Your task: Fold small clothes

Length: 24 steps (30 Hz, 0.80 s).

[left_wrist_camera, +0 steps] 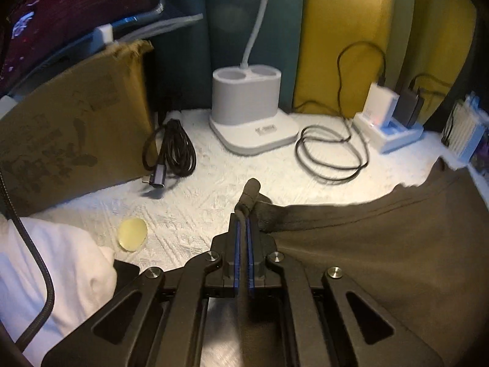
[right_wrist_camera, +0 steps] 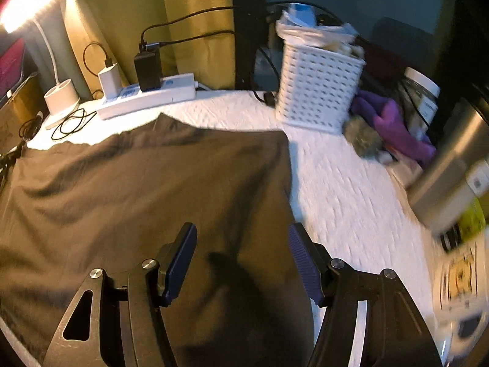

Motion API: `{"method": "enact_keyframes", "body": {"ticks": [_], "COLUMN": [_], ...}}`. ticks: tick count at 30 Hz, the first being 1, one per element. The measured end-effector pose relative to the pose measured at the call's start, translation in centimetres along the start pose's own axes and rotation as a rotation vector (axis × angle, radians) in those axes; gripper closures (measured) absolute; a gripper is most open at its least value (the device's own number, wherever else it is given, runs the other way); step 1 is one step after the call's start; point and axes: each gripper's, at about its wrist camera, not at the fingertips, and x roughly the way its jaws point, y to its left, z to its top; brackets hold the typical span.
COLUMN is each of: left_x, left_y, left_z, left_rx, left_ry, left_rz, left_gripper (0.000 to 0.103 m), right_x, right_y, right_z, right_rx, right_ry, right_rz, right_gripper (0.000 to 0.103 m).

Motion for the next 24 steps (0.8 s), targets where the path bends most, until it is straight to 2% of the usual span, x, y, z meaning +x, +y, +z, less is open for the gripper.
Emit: {"method": "enact_keyframes", "body": {"ticks": [3, 4, 5, 7, 12, 18, 21, 24], "left_x": [-1.9, -2.7, -3.2, -4.8, -7.3, -8.6, -9.7, -10.7], "left_y": [0.0, -0.1, -0.2, -0.5, -0.9, -0.8, -1.3, -1.8], "left_z": [0.2, 0.0, -0.1, -0.8, -3.6, -8.7, -11.3, -13.5], "left_rx": [-0.018, -0.02, -0.017, -0.013, -0.029, -0.056, -0.048, -0.063], "left_ry": [-0.027, -0.037, -0.041, -0.054, -0.02, 0.095, 0.145, 0.193], "left_rz": [-0.003, -0.013, -0.017, -0.04, -0.088, -0.104, -0.126, -0.146], "left_gripper": [0.097, 0.089, 0.069, 0.044, 0.043, 0.042, 0.029, 0.027], "right_x": [-1.2, -1.4, -1.8, -2.6, -4.4, -5.7, -6.3, -6.7], "right_y": [-0.7, -0.8, -1.1, -1.4, -2.2, -2.9, -3.2, -3.4], "right_z": [-1.8, -2.1, -2.8, -3.8, -5.7, -7.9, -9.0, -10.0], "right_rx": [0.027, 0.034, 0.044, 0.055, 0.087, 0.127, 0.144, 0.158], "right_ry": [0.003, 0.002, 0.002, 0.002, -0.009, -0.009, -0.005, 0.002], "right_rz": [-0.012, -0.014, -0.016, -0.024, -0.032, -0.034, -0.035, -0.042], "right_gripper": [0.038, 0.037, 0.034, 0.032, 0.031, 0.031, 0.031, 0.031]}}
